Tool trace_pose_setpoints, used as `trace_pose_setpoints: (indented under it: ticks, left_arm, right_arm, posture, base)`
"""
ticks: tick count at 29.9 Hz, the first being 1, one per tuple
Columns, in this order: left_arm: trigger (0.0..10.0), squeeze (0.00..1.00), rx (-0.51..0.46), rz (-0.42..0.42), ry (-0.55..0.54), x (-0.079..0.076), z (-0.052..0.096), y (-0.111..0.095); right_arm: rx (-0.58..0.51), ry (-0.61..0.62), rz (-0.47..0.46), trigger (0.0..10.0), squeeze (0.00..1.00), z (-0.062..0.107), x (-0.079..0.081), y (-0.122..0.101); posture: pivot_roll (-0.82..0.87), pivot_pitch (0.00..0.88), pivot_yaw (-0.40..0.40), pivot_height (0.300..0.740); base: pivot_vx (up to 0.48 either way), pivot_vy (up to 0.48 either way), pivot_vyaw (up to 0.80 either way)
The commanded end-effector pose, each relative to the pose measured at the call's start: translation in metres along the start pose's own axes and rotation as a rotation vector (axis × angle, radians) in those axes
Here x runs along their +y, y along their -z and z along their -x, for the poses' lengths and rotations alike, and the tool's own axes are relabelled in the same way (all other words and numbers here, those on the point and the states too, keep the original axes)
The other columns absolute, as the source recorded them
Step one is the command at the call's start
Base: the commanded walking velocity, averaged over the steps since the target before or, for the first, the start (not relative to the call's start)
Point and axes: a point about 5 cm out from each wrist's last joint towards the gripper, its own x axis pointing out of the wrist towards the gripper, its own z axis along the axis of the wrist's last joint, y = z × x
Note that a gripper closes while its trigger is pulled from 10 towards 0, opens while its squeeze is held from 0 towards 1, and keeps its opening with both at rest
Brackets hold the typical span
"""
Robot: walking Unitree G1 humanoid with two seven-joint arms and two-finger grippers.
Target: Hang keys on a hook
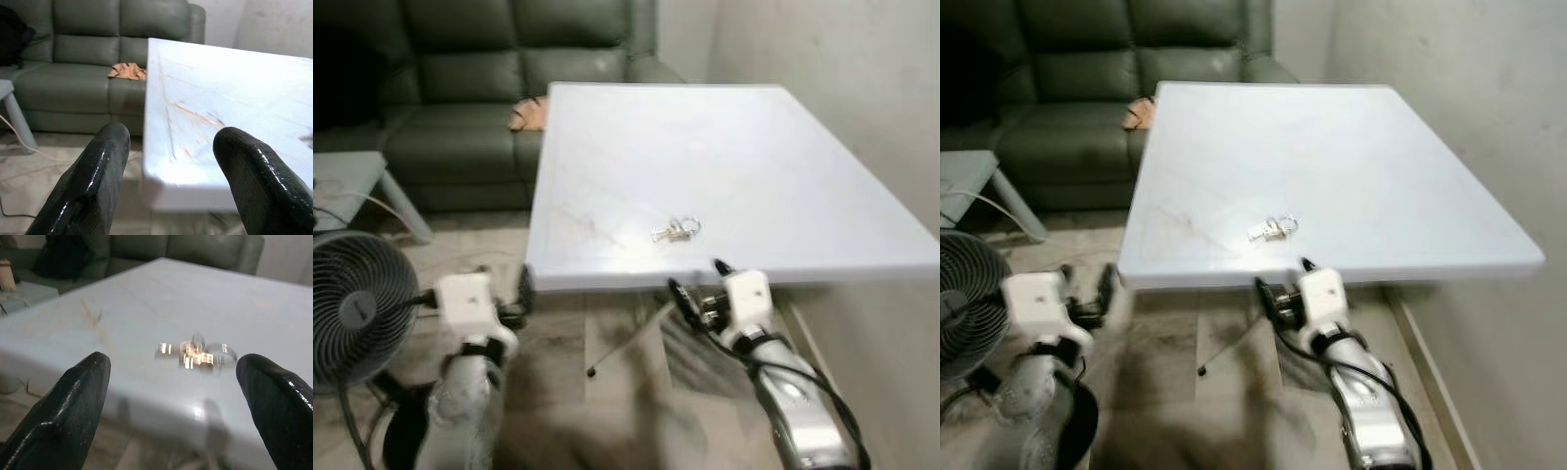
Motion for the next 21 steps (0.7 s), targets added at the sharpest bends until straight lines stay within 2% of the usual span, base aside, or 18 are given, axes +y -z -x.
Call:
trace_pose_setpoints:
  ticks: [1,7,10,13,21]
  left_arm:
    - [10.0,0.00,-0.008,-0.020,-0.028,0.009,0.001,-0.004]
    - [10.0,0.00,-0.008,-0.022,-0.030,0.009,0.000,-0.004]
    - [10.0,0.00,-0.003,-0.033,-0.037,0.009,0.001,-0.003]
    - [10.0,0.00,-0.040,-0.043,-0.033,0.004,0.002,-0.005]
    - [10.0,0.00,-0.037,-0.035,-0.003,-0.002,0.004,-0.004]
  right_arm:
    - [-0.030,-0.029,-0.009,10.0,0.00,-0.007,0.010,-0.007]
    - [-0.031,-0.034,-0.011,10.0,0.00,-0.007,0.011,-0.007]
    - [-0.031,-0.036,-0.010,10.0,0.00,-0.007,0.011,-0.007]
    - [-0.029,-0.042,0.002,10.0,0.00,-0.008,0.010,-0.008]
    - [-0.019,-0.053,0.023,10.0,0.00,-0.010,0.007,-0.009]
  posture:
    - [-0.06,0.010,-0.016,0.740]
    - [-0.06,0.010,-0.016,0.740]
    - [-0.06,0.012,-0.017,0.740]
    - [-0.06,0.016,-0.023,0.740]
    - [-0.06,0.020,-0.029,0.740]
  base:
    - [0.454,0.000,0.00]
    - [0.454,0.000,0.00]
    - [0.000,0.000,0.00]
    - [0.000,0.000,0.00]
    - [0.000,0.000,0.00]
